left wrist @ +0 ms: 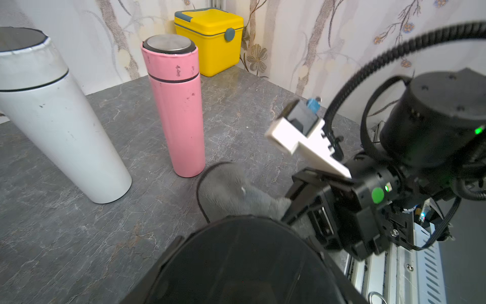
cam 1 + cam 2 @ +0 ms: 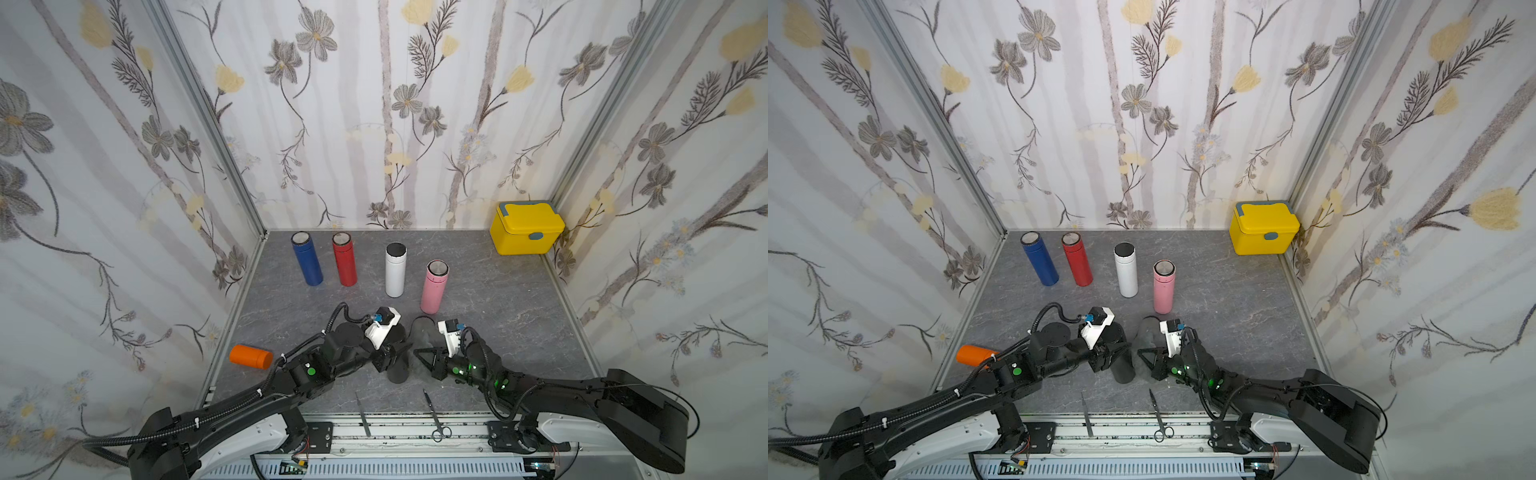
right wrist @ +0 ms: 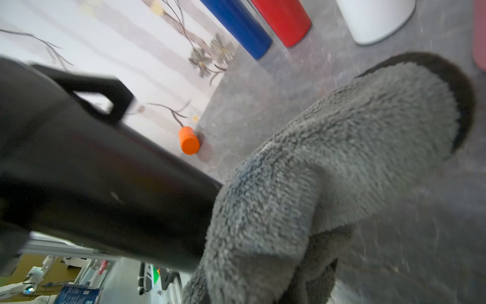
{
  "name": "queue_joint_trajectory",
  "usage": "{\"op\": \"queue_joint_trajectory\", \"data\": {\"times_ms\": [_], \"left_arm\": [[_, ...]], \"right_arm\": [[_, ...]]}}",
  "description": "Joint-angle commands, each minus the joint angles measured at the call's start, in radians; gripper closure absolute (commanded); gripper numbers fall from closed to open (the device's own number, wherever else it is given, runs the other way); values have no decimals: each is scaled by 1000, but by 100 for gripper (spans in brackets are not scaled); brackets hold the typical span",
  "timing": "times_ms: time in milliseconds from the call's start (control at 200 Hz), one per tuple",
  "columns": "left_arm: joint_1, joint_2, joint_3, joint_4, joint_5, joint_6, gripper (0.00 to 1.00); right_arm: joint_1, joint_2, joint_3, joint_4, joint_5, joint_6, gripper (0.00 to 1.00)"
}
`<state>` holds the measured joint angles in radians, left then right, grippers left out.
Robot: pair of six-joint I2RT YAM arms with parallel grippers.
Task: Wipe the surface of the thermos
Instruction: Wipe the dirt from the surface of the thermos.
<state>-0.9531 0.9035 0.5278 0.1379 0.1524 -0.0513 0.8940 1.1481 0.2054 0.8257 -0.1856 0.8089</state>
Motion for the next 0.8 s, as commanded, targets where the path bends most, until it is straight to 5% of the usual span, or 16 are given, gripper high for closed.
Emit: {"op": "queue_joint_trajectory", "data": {"times_ms": [0, 210, 320, 794], "left_arm": [[0, 0, 38, 57, 150, 9, 100], [-6, -32, 93, 78, 226, 16, 100], [-5, -37, 120, 66, 195, 51, 100], [10, 22, 163, 56, 118, 96, 100]], "right_arm": [[-100, -27, 62, 69, -245, -14, 100], [-139, 43, 228, 210, -596, 93, 100], [-136, 75, 199, 274, -681, 144, 100], [-137, -5, 47, -222, -426, -110, 100]]}}
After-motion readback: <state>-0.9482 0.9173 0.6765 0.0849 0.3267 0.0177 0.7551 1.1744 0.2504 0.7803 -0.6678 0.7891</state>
